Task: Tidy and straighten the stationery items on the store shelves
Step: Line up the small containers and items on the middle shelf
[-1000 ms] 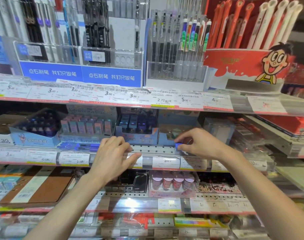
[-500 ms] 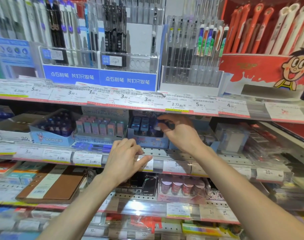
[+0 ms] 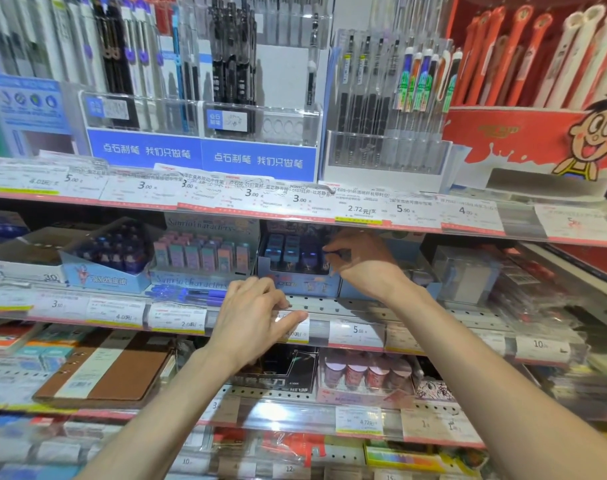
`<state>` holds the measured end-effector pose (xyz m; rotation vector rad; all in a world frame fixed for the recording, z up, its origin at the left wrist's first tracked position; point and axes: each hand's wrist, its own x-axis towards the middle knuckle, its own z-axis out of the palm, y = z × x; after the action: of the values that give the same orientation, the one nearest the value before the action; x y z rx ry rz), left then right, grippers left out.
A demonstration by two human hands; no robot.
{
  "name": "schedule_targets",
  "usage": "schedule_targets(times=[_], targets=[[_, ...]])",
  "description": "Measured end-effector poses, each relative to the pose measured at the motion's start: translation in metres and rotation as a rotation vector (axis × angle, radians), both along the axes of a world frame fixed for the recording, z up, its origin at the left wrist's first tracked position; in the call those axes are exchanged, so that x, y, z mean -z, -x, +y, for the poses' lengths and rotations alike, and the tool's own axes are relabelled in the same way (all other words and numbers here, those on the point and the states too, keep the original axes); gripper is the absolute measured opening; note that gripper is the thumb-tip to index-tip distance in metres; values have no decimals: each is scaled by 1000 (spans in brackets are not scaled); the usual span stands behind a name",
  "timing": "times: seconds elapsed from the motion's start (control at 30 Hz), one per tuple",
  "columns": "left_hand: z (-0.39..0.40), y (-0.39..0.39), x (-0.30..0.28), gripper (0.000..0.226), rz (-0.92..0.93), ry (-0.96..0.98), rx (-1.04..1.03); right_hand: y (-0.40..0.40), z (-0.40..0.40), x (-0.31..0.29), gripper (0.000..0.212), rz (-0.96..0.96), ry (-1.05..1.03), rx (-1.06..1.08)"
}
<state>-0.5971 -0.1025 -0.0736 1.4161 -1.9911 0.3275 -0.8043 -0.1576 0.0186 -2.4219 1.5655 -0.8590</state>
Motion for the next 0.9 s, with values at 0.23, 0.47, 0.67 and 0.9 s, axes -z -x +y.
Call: schedule_targets(times=[0.23, 0.47, 0.67, 0.9], targets=[[-1, 0, 1, 60, 1, 6, -2, -6, -2, -4, 22, 37, -39, 28], [0, 0, 2, 57, 16, 7, 8, -11, -9, -6, 24, 51, -73, 71], [1, 1, 2, 60, 32, 9, 10, -8, -8, 2, 30, 109, -56, 92], [1, 0, 2, 58, 24, 13, 10, -3, 4, 21, 20, 57, 104, 46]])
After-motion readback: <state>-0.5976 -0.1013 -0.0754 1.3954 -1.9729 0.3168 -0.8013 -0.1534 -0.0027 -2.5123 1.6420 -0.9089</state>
